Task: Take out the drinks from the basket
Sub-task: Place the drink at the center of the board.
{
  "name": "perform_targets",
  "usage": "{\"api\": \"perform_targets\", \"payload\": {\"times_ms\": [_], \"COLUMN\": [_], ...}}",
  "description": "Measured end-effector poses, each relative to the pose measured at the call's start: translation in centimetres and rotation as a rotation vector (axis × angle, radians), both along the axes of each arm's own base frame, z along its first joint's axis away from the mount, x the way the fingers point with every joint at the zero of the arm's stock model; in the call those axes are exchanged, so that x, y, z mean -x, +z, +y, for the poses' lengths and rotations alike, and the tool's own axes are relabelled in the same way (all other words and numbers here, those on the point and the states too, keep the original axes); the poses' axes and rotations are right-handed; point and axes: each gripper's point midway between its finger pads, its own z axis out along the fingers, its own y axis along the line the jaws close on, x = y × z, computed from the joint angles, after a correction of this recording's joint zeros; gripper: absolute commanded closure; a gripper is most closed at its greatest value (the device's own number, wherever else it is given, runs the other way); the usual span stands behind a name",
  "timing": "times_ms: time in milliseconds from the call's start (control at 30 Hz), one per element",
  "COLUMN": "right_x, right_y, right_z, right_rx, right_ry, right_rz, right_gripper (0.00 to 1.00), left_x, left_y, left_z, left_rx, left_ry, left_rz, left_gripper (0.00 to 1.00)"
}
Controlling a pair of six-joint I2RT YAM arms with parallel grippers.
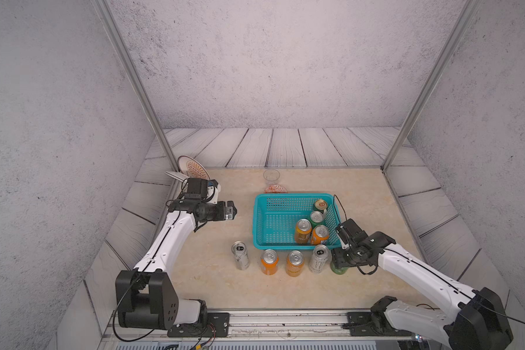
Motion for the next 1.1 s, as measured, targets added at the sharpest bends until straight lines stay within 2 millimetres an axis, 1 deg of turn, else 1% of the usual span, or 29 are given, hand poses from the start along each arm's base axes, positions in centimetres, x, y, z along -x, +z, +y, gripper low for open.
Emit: {"api": "perform_targets", "payload": {"times_ms": [167, 400, 600, 767, 867, 1033, 1100], "right_x": [-0.2, -0.6, -0.8, -1.3, -1.8, -2.8, -3.3], "right_y": [0.2, 1.0, 2.5, 5.1, 7.3, 11.1, 12.0], "right_z": [0.2, 0.3, 0.2, 0.0, -0.2, -1.0, -1.4], "right_rx": [-0.009, -0.016, -0.021, -0.029, -0.044, -0.045, -0.033], "right_ry": [0.004, 0.003, 0.000, -0.009, -0.013, -0.020, -0.026], "right_rz": [-0.008, -0.024, -0.052, -0.117, -0.187, -0.309, -0.339], "right_gripper": [0.17, 0.14, 0.13, 0.08, 0.01, 0.01, 0.00], "left_x": [0.0, 0.0, 0.0, 0.1, 0.1, 0.0, -0.2], "left_y": [0.0, 0.0, 0.0, 0.1, 0.1, 0.5, 0.9], "left_z": [0.0, 0.0, 0.0, -0.2, -0.4, -0.9, -1.1], "left_rx": [0.000, 0.000, 0.000, 0.009, 0.020, 0.044, 0.055], "left_ry": [0.000, 0.000, -0.001, -0.011, -0.019, -0.037, -0.046], "left_rz": [0.000, 0.000, 0.000, -0.001, -0.001, -0.014, -0.031], "left_gripper": [0.01, 0.01, 0.01, 0.01, 0.01, 0.01, 0.01]}}
